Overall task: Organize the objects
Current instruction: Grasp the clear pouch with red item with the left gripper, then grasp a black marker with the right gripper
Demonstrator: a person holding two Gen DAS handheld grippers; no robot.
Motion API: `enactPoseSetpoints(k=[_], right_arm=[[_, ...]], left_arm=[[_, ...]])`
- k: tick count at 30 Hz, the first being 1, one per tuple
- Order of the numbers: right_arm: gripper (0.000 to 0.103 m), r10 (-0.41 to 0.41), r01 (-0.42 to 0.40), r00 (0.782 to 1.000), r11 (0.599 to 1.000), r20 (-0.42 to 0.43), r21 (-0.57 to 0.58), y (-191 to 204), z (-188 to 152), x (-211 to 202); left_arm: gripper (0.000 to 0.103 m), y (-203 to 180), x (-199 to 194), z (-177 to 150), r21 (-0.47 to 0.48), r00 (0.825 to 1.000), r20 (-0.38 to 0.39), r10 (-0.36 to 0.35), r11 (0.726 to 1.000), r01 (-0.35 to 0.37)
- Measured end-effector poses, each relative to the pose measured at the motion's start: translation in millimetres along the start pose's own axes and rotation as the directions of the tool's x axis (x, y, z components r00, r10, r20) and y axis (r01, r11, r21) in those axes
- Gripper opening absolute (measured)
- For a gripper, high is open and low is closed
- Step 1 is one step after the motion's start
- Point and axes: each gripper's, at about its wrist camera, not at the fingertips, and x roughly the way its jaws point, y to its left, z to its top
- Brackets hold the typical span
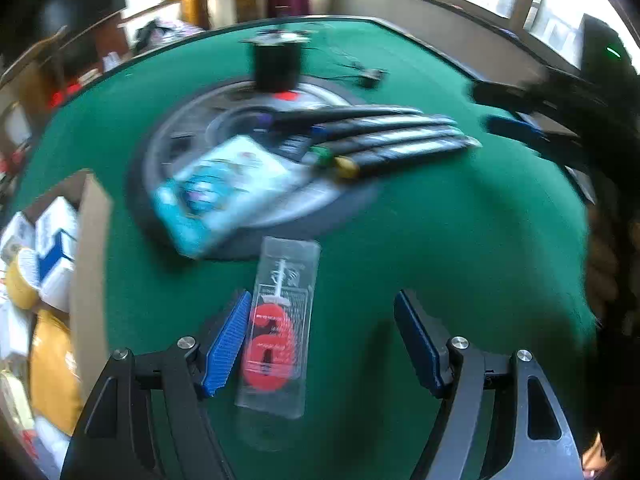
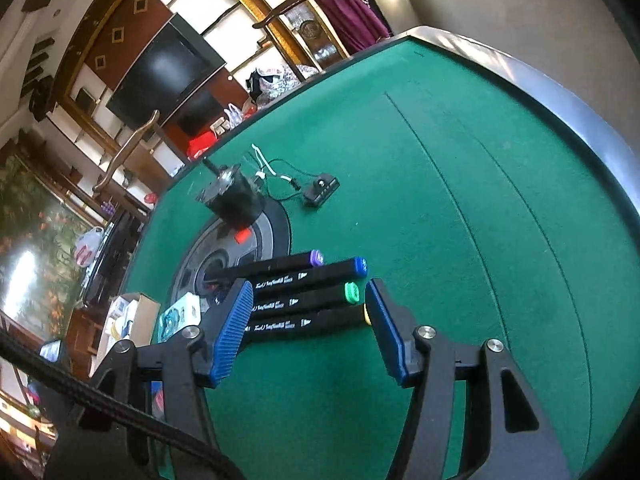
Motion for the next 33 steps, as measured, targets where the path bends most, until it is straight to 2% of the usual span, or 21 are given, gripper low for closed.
enactPoseSetpoints(k=[1, 3, 6, 8, 9, 11, 13, 16, 19, 21, 22, 23, 25, 28, 29, 30, 31, 33], right_arm=[[0.057, 0.002, -0.002, 1.000, 1.000, -0.004, 0.002, 0.0, -0.5, 0.7], [0.057, 0.004, -0.004, 1.000, 1.000, -0.009, 0.008, -1.2, -1.0, 2.1], [0.057, 0.007, -0.007, 1.000, 1.000, -0.017, 0.014, -2.8, -0.5, 5.5], [0.057, 0.004, -0.004, 1.000, 1.000, -0.016, 0.013, -3.4, -0.8, 6.0], [0.057, 0.000, 0.000, 1.000, 1.000, -0.016, 0.011, -3.4, -0.4, 6.3], [0.057, -0.002, 0.002, 1.000, 1.000, -0.015, 0.009, -4.5, 0.2, 7.7], [0.057, 0.004, -0.003, 1.000, 1.000, -0.024, 0.013, -7.0, 0.5, 12.7], [0.057, 0.011, -0.009, 0.999, 0.999, -0.036, 0.034, -12.5, 1.0, 21.3], [0.058, -0.011, 0.012, 0.999, 0.999, -0.042, 0.035, -14.8, 0.7, 28.4], [0.063, 0.020, -0.019, 0.998, 1.000, -0.057, 0.014, -10.1, -1.3, 31.4], [0.067, 0.066, -0.066, 0.994, 0.998, -0.089, 0.004, -5.4, -4.1, 33.7], [0.067, 0.104, -0.105, 0.987, 0.995, -0.119, 0.003, -2.0, -6.4, 35.2], [0.067, 0.210, -0.211, 0.956, 0.977, -0.204, 0.017, 5.9, -16.2, 39.8], [0.067, 0.355, -0.357, 0.877, 0.932, -0.325, 0.054, 19.1, -31.2, 48.1], [0.067, 0.371, -0.375, 0.867, 0.925, -0.333, 0.054, 23.1, -33.9, 48.1], [0.067, 0.359, -0.366, 0.874, 0.930, -0.328, 0.043, 25.1, -35.3, 47.6], [0.066, 0.309, -0.322, 0.897, 0.947, -0.316, 0.012, 26.9, -36.4, 46.0], [0.066, 0.253, -0.273, 0.924, 0.961, -0.288, -0.032, 29.8, -37.8, 42.2]], left_arm=[[0.067, -2.5, -1.5, -1.0, -0.003, 1.000, 0.000, -0.014, 1.000, 0.014], [0.067, -4.1, -2.4, 1.2, -0.019, 1.000, 0.014, 0.005, 1.000, -0.005], [0.067, -6.3, 6.5, 6.1, -0.040, 0.994, 0.027, 0.107, 0.994, -0.106], [0.067, -11.3, 6.2, 1.1, -0.037, 0.987, 0.066, 0.149, 0.988, -0.147], [0.067, -13.9, 5.2, -2.1, -0.043, 0.987, 0.074, 0.144, 0.989, -0.141], [0.058, -21.0, -0.1, -11.6, -0.049, 0.985, 0.096, 0.146, 0.989, -0.142], [0.023, -26.1, -7.1, -20.0, -0.048, 0.984, 0.104, 0.142, 0.989, -0.137], [0.023, -29.4, -18.9, -30.9, -0.071, 0.992, 0.099, 0.083, 0.995, -0.076], [0.023, -29.9, -37.8, -47.1, -0.089, 0.990, 0.131, 0.059, 0.995, -0.048], [0.023, -27.6, -46.4, -54.2, -0.114, 0.988, 0.145, 0.044, 0.993, -0.027], [0.023, -24.8, -52.4, -59.8, -0.130, 0.987, 0.158, 0.042, 0.991, -0.021], [0.023, -23.3, -54.6, -61.0, -0.141, 0.985, 0.167, 0.046, 0.990, -0.023], [0.023, -18.9, -60.5, -67.1, -0.158, 0.983, 0.178, 0.054, 0.987, -0.026], [0.023, -9.4, -67.7, -78.3, -0.190, 0.982, 0.181, 0.047, 0.982, -0.012], [0.023, -5.6, -69.3, -81.1, -0.201, 0.982, 0.182, 0.049, 0.980, -0.011], [0.023, -3.2, -70.2, -82.9, -0.208, 0.982, 0.184, 0.052, 0.978, -0.012], [0.023, -0.8, -70.5, -84.0, -0.216, 0.981, 0.185, 0.053, 0.976, -0.013], [0.023, 3.3, -72.5, -86.9, -0.232, 0.981, 0.186, 0.049, 0.973, -0.004]])
